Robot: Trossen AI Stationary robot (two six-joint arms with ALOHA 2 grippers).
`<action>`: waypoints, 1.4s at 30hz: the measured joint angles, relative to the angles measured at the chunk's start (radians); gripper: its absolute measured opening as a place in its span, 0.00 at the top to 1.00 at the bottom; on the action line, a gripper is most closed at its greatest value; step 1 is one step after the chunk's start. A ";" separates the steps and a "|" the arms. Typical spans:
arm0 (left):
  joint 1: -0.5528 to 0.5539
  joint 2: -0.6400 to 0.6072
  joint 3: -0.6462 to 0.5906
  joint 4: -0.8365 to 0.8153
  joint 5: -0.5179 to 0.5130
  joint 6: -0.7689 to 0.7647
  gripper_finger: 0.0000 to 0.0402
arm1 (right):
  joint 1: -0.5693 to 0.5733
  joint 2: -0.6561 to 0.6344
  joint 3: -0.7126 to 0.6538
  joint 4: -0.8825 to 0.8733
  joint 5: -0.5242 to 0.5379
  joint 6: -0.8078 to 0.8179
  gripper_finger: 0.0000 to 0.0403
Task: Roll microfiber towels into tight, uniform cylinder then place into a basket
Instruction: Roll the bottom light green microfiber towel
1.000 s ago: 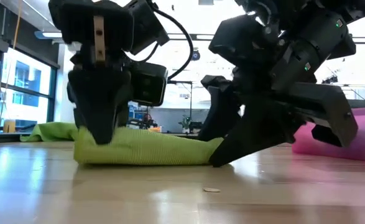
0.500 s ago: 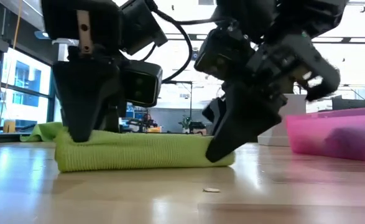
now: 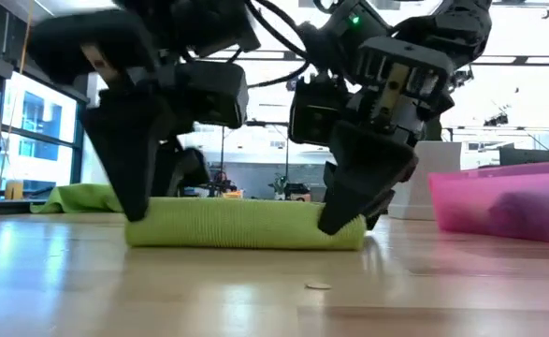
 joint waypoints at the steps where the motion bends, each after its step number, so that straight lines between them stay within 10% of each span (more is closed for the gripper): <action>1: -0.006 -0.003 0.021 -0.051 -0.056 0.021 0.73 | -0.002 0.000 0.000 -0.001 -0.002 0.004 0.97; 8: -0.099 -0.091 0.105 -0.236 -0.354 0.064 0.73 | -0.029 0.000 0.000 -0.020 -0.092 0.076 0.97; 23: -0.275 -0.036 0.109 -0.074 -0.748 0.083 0.73 | -0.097 -0.003 0.004 -0.070 -0.114 0.288 0.97; 36: -0.207 0.052 0.109 -0.098 -0.755 0.014 0.73 | -0.096 -0.003 0.003 -0.069 -0.106 0.281 0.97; 42: -0.138 0.061 0.112 -0.084 -0.513 0.016 0.73 | -0.095 -0.003 0.002 -0.065 -0.106 0.213 0.96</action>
